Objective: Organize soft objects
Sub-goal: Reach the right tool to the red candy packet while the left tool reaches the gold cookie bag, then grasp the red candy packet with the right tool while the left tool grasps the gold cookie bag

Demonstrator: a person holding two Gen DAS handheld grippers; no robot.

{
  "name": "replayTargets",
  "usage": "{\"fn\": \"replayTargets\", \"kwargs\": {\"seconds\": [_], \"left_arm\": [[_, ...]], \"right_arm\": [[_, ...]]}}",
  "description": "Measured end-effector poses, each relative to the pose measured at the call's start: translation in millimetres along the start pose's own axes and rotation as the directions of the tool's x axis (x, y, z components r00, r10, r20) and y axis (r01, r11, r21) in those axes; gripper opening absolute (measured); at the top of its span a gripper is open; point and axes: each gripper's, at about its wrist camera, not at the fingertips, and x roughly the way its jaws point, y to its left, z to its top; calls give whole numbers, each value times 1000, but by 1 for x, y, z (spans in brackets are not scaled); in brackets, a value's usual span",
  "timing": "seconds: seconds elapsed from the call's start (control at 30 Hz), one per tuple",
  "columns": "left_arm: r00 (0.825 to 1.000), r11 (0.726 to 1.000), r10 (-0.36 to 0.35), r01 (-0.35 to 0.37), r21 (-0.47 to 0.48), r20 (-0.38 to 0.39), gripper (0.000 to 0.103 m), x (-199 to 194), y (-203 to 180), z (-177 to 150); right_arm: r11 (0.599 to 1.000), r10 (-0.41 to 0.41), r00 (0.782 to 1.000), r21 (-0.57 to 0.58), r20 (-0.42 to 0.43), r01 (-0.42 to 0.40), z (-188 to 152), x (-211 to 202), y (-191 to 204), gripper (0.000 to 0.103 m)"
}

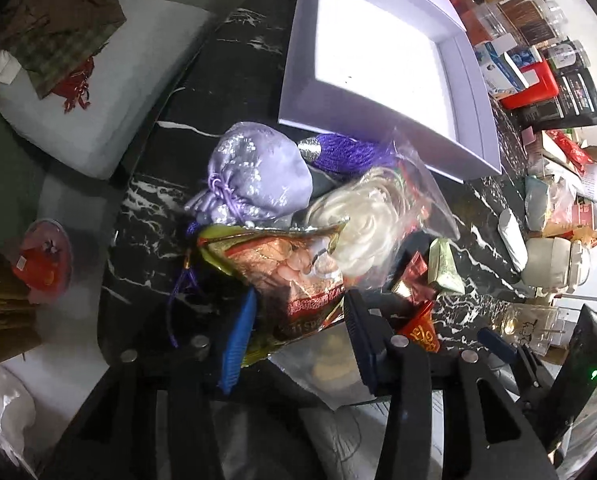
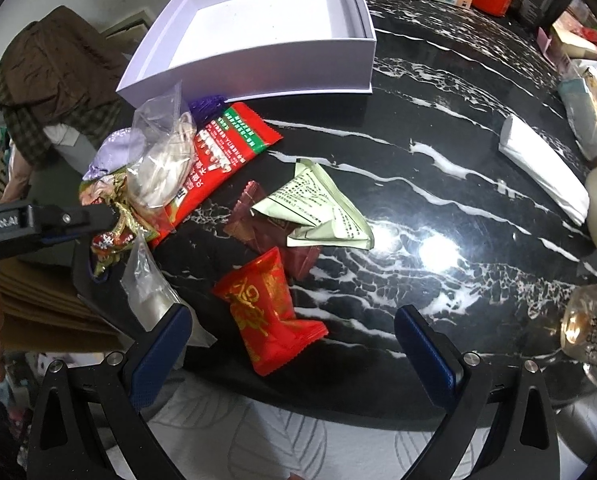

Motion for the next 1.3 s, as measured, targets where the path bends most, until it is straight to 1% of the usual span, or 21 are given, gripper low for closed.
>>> {"fn": "replayTargets", "kwargs": {"seconds": [0.2,0.27,0.37,0.4,0.43,0.47,0.53,0.57,0.63,0.73,0.77,0.8,0.87,0.9,0.93,0.97,1.0,1.1,1.3], "left_arm": [[998,998,64,-63,27,-18,49,14,-6,5],[997,997,69,-69,30,-22,50,19,-8,7],[996,997,77,-75,32,-46,54,28,-8,8],[994,995,90,-89,34,-59,57,33,-8,8],[992,995,100,-97,35,-73,57,37,-9,7],[992,995,99,-96,35,-73,57,38,-9,7],[994,995,95,-94,32,-51,57,37,-9,5],[994,995,97,-96,28,-43,57,37,-8,5],[992,993,118,-117,30,-39,57,37,-8,4],[986,986,159,-156,52,-44,52,35,-11,2],[987,987,155,-153,53,-47,49,34,-12,1],[987,987,153,-150,54,-53,48,33,-11,1],[987,988,148,-145,60,-61,46,30,-11,0],[988,989,141,-138,59,-55,45,28,-11,0],[990,990,131,-128,62,-44,45,23,-11,-1],[991,990,128,-125,64,-34,45,19,-12,-3],[992,990,125,-124,67,-19,45,14,-14,-4],[992,989,124,-126,73,20,45,0,-16,-6],[990,988,118,-125,91,77,45,-27,-24,-12]], "right_arm": [[1000,5,1000,1,-4,-5,-2,4,-1,103],[1000,3,1000,-3,-5,-3,-3,6,-2,103],[1000,-8,1000,-13,-7,8,-3,9,0,103],[1000,-10,1000,-18,-9,10,-3,11,0,103],[1000,-14,1000,-25,-13,14,-4,13,1,103],[999,-21,1000,-32,-16,21,-4,15,2,100],[998,-40,999,-55,-25,38,-5,20,4,96],[997,-47,999,-66,-28,45,-5,23,4,93],[993,-61,998,-101,-33,57,-6,29,8,85],[991,-46,998,-131,-42,40,-5,35,13,77],[990,-43,998,-136,-44,37,-5,36,15,75],[989,-43,998,-142,-49,35,-4,39,18,74],[989,-39,997,-144,-65,30,-4,44,21,64],[990,-35,997,-140,-71,24,-4,45,21,62],[989,-42,998,-141,-56,33,-3,45,21,53],[989,-43,998,-142,-50,35,-3,44,21,40],[989,-39,998,-144,-45,32,-3,44,20,35],[990,-38,999,-134,-30,34,-3,40,18,34],[995,-8,1000,-100,9,9,-6,22,16,34]]}}
